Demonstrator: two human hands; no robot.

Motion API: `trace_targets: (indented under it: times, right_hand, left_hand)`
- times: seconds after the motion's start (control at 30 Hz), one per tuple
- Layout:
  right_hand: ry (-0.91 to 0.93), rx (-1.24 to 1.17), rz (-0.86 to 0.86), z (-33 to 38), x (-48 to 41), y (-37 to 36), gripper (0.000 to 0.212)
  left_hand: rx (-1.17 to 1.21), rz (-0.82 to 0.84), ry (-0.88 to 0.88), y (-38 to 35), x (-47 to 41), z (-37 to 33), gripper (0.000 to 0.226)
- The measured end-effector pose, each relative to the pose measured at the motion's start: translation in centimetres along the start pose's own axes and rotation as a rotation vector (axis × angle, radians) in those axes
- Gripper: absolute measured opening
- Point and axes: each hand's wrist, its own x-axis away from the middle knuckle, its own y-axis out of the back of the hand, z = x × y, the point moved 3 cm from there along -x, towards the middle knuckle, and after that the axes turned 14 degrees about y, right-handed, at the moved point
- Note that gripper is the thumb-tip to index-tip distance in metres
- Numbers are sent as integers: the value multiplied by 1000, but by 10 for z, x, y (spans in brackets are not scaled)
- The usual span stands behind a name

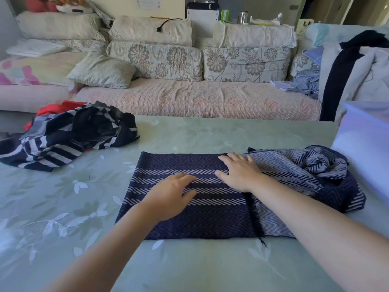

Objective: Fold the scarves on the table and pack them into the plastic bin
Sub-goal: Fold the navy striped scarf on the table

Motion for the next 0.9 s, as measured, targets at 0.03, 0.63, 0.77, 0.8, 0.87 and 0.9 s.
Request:
trace_targets:
  times: [0.03, 0.63, 0.77, 0.8, 0.87, 0.9]
  right_hand:
    - [19, -21, -36, 11, -6, 5, 67]
    - [568, 194, 59, 217, -174, 32, 56]
    - [532, 47, 21, 212, -190, 48, 30]
    - [524, 18, 12, 210, -193, 52, 27]
    - [497, -27, -38, 205, -197, 57, 23]
    - [482, -47, -69, 202, -199, 57, 22]
  left_hand:
    - [-8, -21, 51, 6, 1, 13, 48]
    - [-219, -186, 524, 37, 26, 125, 20]
    - [-112, -214, 492, 33, 28, 125, 26]
    - [-81, -220, 481, 33, 28, 124, 28]
    - [2, -228, 445, 33, 29, 123, 33]
    - [50, -223, 424, 33, 29, 122, 38]
